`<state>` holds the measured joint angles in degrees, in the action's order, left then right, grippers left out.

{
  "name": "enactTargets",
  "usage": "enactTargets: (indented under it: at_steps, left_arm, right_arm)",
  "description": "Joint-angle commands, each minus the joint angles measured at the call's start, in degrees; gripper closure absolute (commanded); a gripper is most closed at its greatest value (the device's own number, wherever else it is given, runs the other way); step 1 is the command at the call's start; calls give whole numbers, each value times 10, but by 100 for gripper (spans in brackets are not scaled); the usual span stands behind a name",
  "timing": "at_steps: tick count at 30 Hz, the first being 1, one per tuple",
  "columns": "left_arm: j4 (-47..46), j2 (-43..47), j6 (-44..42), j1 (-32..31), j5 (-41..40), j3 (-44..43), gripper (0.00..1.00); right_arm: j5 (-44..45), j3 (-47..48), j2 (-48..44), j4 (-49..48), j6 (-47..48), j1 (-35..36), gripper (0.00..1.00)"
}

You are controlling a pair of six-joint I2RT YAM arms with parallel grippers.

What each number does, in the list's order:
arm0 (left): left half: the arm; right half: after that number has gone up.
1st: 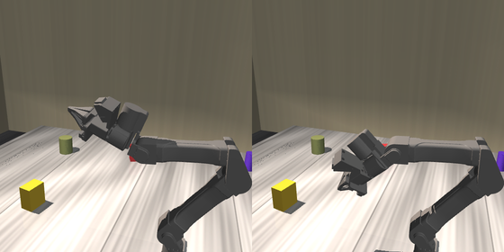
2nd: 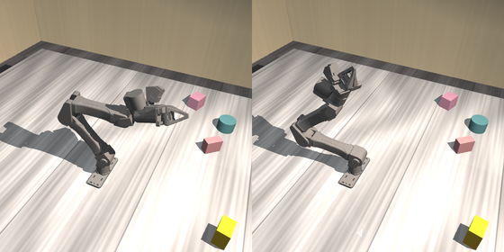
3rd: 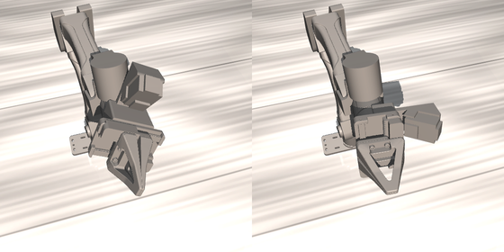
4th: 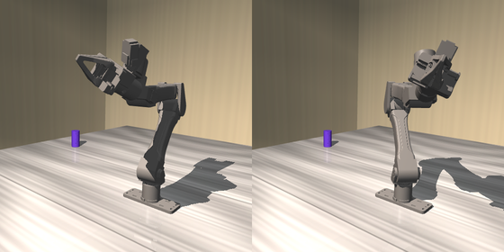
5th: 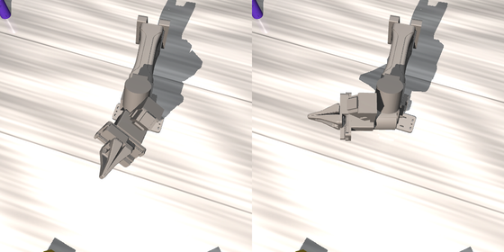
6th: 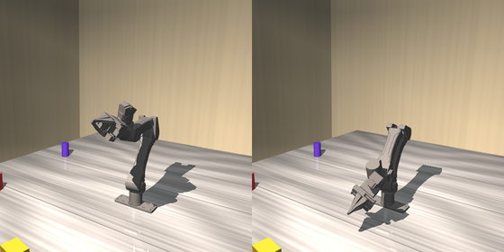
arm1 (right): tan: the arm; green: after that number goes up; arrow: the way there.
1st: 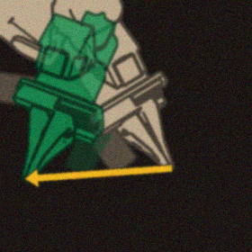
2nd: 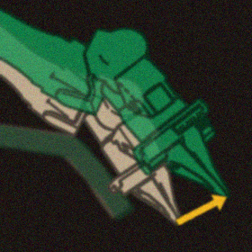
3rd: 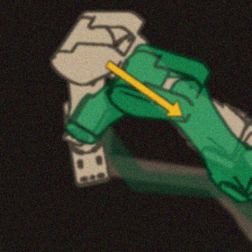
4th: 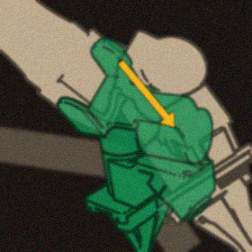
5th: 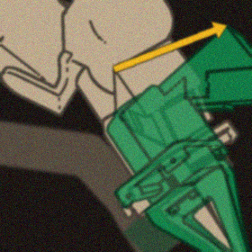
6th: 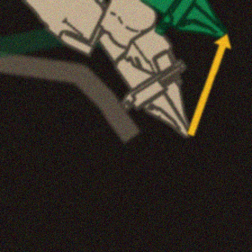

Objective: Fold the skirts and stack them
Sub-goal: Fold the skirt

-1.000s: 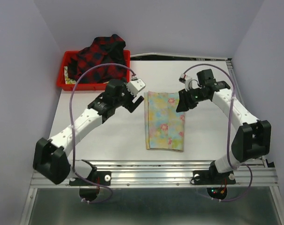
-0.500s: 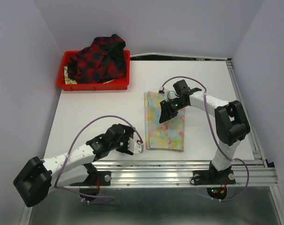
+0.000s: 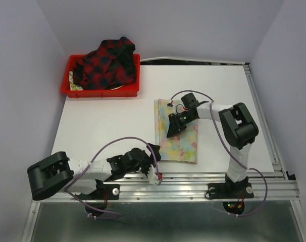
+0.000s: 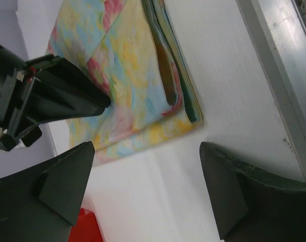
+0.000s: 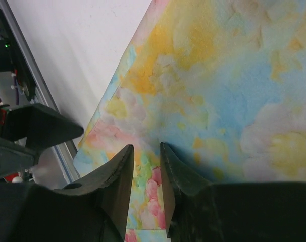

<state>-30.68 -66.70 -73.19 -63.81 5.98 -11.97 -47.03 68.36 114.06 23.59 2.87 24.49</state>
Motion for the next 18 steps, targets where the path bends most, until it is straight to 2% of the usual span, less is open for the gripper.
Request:
enactTargets:
  at_steps: [1, 4, 10, 18]
  left_arm:
    - [-42, -53, -6, -28, 18, -9, 2]
    - [-56, -101, 28, -47, 2, -41, 1]
    - [-103, -140, 84, -79, -20, -72, 2]
    - [-104, -196, 166, -93, -72, -134, 2]
  right_arm:
    - [33, -4, 33, -43, -24, 6, 67]
    - [30, -5, 48, -55, -53, 6, 68]
    - [38, -13, 71, -78, -81, 6, 70]
    - [45, -18, 78, -86, -98, 6, 70]
